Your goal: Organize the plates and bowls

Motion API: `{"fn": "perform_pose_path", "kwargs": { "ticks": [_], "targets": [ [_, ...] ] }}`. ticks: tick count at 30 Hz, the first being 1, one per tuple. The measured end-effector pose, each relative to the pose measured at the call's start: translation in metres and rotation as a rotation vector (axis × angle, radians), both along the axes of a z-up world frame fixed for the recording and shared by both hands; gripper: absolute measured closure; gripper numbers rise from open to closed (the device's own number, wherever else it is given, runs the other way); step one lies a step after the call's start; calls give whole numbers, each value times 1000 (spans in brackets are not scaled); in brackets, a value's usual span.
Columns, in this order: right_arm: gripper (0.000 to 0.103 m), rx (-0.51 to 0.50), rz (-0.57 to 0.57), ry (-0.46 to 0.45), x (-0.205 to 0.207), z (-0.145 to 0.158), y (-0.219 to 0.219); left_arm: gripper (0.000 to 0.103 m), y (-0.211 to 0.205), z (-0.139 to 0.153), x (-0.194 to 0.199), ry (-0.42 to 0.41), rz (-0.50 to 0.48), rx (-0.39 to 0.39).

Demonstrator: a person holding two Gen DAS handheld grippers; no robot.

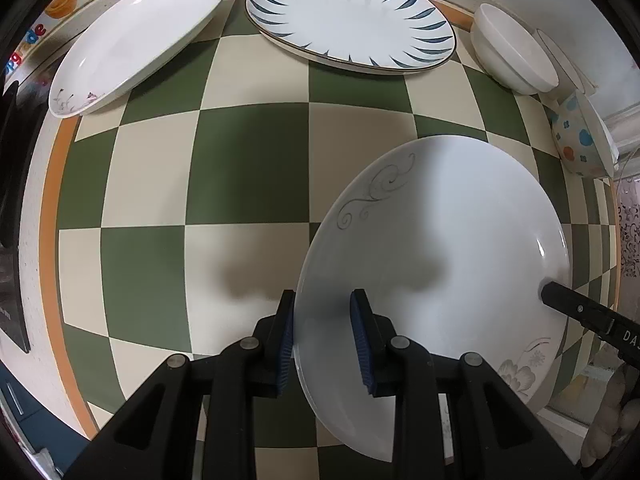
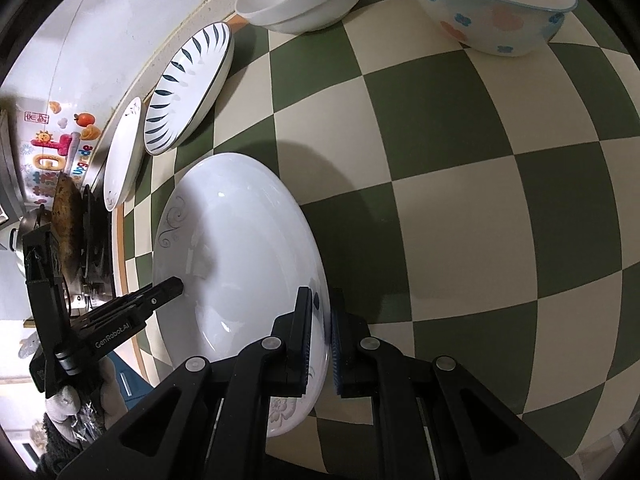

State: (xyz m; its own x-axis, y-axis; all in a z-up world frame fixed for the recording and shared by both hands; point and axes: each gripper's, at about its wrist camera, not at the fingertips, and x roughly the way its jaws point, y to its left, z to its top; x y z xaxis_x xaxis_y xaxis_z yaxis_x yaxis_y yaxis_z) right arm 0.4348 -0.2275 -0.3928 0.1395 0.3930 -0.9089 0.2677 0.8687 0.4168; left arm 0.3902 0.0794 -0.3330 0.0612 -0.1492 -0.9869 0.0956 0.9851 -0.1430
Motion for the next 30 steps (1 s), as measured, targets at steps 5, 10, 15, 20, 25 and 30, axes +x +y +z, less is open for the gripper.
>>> {"fn": "perform_pose_path", "kwargs": {
  "ticks": [5,10,15,20,25,30],
  "targets": [
    [90,15,2,62,3,-9,-2,78,-8,4,12,14,25,-15],
    [89,5,-60,53,2,27,-18,74,59,64,17,-96,176,-9],
    [47,13,-34,-70,36,91,9,69,126,81,55,-168,384,23],
    [45,81,123,-157,123,100,93,70,168,51,104,-125,499,11],
    [45,63,238,-207,212,83,174,70,185,21,141,-94,534,8],
    [46,-36,325,-191,288,53,226,70,191,0,170,-82,535,19]
  ]
}}
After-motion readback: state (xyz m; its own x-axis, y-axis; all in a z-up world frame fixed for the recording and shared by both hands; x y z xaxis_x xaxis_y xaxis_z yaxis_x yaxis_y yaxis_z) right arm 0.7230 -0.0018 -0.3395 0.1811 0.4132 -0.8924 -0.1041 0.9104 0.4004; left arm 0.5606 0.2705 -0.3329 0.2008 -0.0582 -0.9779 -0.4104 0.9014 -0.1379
